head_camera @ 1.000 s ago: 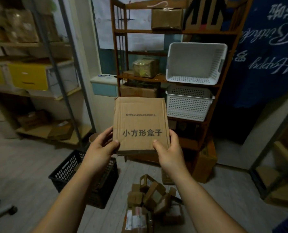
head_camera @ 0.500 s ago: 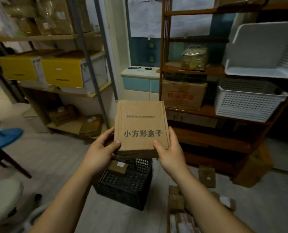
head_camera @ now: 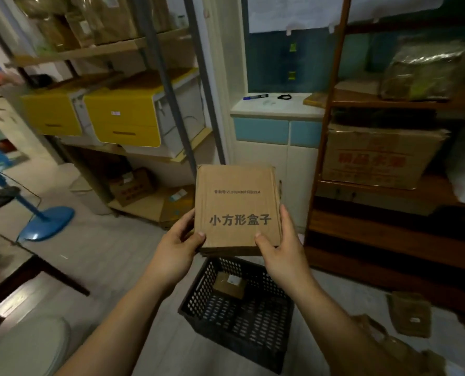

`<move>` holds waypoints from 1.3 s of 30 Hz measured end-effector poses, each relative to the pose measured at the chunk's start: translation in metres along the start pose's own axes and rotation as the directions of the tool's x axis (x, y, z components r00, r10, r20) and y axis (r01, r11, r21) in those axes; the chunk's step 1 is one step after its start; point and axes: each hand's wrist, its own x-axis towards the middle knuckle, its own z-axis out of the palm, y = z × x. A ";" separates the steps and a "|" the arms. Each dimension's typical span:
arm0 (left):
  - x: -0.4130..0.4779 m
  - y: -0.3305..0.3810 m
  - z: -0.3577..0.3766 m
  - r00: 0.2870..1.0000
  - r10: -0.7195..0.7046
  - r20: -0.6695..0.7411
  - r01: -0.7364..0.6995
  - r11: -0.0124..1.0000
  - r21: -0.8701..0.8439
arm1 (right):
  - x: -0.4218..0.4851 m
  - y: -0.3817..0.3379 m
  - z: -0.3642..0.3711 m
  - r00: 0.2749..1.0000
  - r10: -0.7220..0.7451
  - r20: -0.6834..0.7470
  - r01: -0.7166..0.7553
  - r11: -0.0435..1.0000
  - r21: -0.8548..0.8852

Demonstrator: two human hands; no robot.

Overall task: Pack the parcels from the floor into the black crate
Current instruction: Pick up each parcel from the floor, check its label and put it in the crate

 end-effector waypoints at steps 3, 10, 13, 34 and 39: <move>0.036 -0.011 -0.007 0.998 -0.039 0.051 0.038 0.999 0.021 | 0.023 0.009 0.012 0.999 0.050 -0.021 -0.050 0.999 -0.015; 0.117 -0.045 -0.021 0.954 -0.110 0.278 0.080 0.990 0.114 | 0.054 0.046 0.057 0.972 0.145 -0.184 -0.157 0.986 -0.052; 0.159 -0.067 -0.041 0.898 -0.155 0.412 0.099 0.983 0.153 | 0.064 0.059 0.093 0.942 0.174 -0.286 -0.198 0.979 -0.056; 0.301 -0.514 -0.039 0.739 -0.376 0.559 -0.060 0.790 0.610 | 0.109 0.453 0.292 0.884 0.429 -0.185 -0.463 0.854 -0.235; 0.323 -0.641 -0.015 0.735 -0.373 0.567 -0.109 0.760 0.641 | 0.116 0.573 0.310 0.900 0.418 -0.124 -0.434 0.834 -0.342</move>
